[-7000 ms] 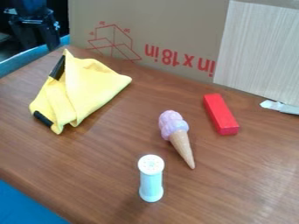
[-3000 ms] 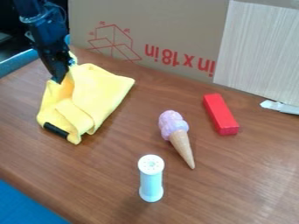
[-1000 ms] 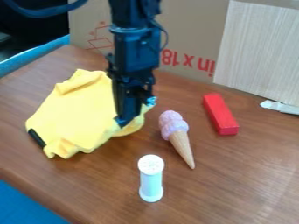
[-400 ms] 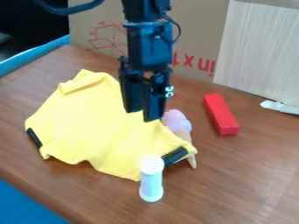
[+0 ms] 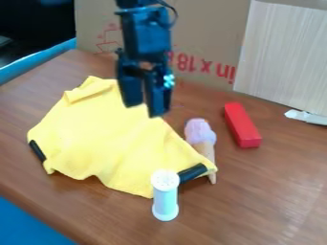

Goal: Unfold the cloth from left to right

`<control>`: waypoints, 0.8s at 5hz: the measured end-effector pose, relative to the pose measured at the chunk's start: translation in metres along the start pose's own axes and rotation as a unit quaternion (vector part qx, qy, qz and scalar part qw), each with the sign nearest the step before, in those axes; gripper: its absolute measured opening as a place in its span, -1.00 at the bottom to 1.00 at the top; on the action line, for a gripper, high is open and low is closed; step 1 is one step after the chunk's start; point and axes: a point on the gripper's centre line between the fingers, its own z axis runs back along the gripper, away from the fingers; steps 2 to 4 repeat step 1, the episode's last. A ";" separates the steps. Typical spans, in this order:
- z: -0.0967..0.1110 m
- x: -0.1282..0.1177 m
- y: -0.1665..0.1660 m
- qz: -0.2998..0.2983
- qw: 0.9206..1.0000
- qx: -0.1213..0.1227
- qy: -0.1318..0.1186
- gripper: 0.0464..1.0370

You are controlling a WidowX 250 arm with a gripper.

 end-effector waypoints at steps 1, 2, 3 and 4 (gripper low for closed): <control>0.009 -0.003 0.031 0.050 0.997 0.054 -0.017 0.93; 0.009 -0.003 0.031 0.050 0.997 0.054 -0.017 0.93; 0.009 -0.003 0.031 0.050 0.997 0.054 -0.017 0.93; 0.009 -0.003 0.031 0.050 0.997 0.054 -0.017 0.93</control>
